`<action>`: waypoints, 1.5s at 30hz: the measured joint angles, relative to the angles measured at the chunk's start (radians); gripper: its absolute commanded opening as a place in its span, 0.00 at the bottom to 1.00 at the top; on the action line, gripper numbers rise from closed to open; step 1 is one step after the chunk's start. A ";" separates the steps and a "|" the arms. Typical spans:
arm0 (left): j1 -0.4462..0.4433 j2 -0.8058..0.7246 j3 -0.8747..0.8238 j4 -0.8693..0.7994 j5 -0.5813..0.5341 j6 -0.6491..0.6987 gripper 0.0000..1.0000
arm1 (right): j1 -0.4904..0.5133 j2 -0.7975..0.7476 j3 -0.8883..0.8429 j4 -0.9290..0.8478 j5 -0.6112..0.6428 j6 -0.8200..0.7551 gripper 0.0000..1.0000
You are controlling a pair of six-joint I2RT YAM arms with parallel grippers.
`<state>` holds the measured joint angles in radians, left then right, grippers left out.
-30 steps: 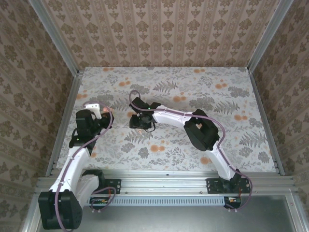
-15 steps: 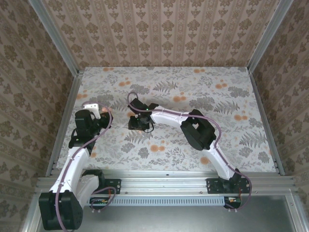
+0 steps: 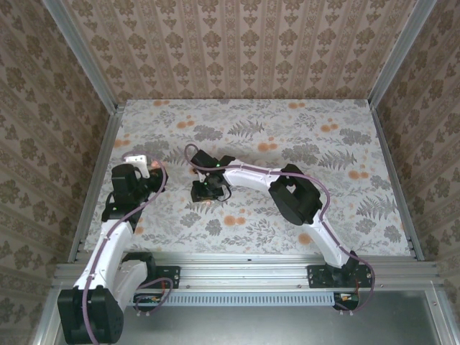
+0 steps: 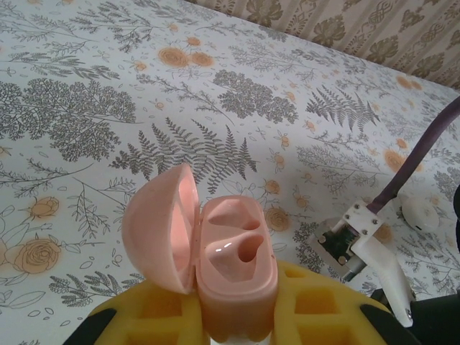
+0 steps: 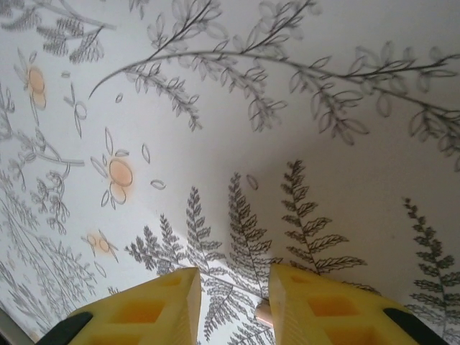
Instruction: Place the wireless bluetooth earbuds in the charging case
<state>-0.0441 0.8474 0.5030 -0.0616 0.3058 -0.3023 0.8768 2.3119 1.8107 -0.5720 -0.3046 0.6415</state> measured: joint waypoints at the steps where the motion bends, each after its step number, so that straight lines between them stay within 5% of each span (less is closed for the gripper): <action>1: 0.000 0.000 0.000 -0.002 0.000 0.000 0.00 | 0.001 -0.001 0.000 -0.014 -0.012 -0.020 0.31; 12: 0.000 0.000 0.000 -0.014 0.000 0.007 0.00 | 0.013 -0.021 0.000 -0.168 -0.054 -0.178 0.36; 17: 0.000 0.001 0.000 -0.014 0.000 0.007 0.00 | 0.018 -0.087 -0.011 -0.187 -0.009 -0.119 0.41; 28: 0.000 0.004 0.000 -0.014 0.000 0.006 0.00 | 0.075 -0.435 -0.304 0.007 0.224 0.537 0.55; 37: 0.000 0.004 0.000 -0.014 0.000 -0.001 0.00 | 0.129 -0.382 -0.264 -0.023 0.302 1.087 0.49; 45: 0.000 0.004 0.000 -0.014 0.000 -0.005 0.00 | 0.126 -0.233 -0.154 -0.169 0.275 1.355 0.48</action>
<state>-0.0441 0.8516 0.5034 -0.0761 0.3058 -0.3077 1.0023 2.0785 1.6566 -0.7406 -0.0296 1.9968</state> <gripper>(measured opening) 0.190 0.479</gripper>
